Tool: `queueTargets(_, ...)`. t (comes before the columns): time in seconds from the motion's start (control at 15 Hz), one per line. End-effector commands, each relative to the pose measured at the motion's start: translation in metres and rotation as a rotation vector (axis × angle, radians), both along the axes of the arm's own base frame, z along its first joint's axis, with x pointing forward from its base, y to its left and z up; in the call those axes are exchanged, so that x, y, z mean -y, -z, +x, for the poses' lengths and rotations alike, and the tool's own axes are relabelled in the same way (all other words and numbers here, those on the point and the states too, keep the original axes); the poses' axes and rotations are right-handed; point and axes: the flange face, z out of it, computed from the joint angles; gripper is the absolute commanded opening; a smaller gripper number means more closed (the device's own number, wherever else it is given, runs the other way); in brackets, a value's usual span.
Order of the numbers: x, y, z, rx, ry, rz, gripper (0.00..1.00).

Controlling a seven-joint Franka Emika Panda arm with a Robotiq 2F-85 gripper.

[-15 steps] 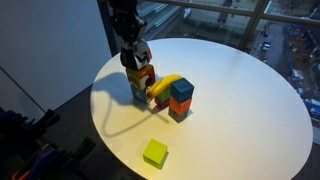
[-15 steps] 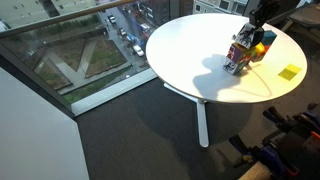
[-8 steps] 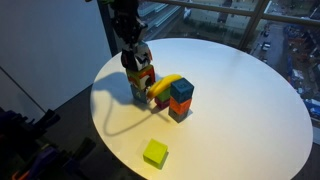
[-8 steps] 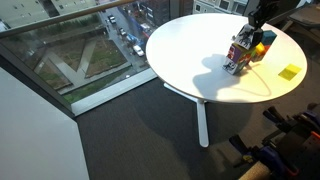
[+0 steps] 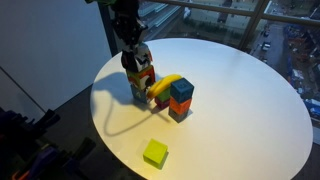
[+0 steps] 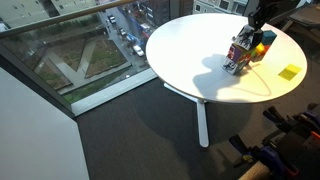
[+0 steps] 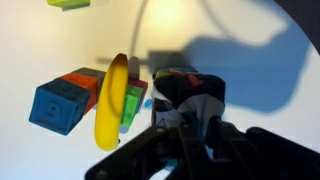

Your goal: Put the black and white cube on the top of the block stack

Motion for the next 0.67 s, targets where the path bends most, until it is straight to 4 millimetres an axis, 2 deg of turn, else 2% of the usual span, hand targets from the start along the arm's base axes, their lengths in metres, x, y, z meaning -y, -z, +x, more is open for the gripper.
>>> queueTargets(0.0,0.0042,-0.0033,0.0050,-0.008,0.016,0.011,0.38)
queueTargets(0.2,0.0050,-0.0023,0.0048,-0.008,0.016,0.011,0.52)
queueTargets(0.33,0.0055,-0.0019,0.0046,-0.009,0.016,0.011,0.69)
queueTargets(0.6,0.0063,-0.0015,0.0038,-0.011,0.017,0.013,0.99)
